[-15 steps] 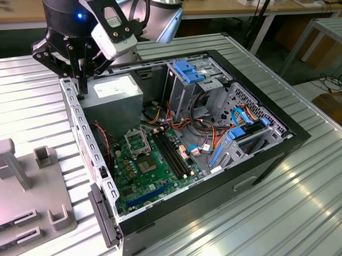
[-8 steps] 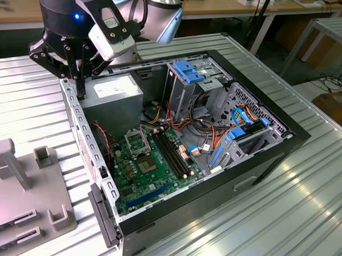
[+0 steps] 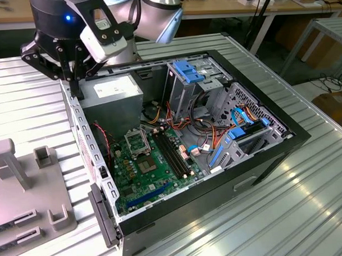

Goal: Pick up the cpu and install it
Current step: 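Reach for the cpu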

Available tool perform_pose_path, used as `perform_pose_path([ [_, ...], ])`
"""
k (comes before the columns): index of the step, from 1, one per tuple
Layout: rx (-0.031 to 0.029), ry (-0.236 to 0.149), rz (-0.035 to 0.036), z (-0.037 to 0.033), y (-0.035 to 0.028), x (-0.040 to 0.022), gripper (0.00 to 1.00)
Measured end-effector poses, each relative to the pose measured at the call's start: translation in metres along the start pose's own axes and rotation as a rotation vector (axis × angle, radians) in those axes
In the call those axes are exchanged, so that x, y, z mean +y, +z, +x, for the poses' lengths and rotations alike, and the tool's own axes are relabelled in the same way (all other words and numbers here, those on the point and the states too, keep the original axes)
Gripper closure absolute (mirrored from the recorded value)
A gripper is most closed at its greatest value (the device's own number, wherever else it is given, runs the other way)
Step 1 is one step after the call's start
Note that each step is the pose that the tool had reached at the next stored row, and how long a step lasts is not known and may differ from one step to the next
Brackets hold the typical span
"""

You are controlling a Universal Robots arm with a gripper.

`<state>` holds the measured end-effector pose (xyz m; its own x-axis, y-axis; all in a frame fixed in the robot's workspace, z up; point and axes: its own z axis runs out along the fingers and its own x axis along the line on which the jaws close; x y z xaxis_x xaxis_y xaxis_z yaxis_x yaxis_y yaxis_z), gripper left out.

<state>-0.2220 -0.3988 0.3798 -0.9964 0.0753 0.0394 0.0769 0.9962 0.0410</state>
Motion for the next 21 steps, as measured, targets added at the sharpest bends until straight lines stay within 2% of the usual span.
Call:
perform_pose_path([
  [7, 0.0, 0.0, -0.0003, 0.0064, 0.0011, -0.0005, 0.89],
  [21, 0.0001, 0.0, -0.0002, 0.0095, 0.0013, -0.0008, 0.89],
])
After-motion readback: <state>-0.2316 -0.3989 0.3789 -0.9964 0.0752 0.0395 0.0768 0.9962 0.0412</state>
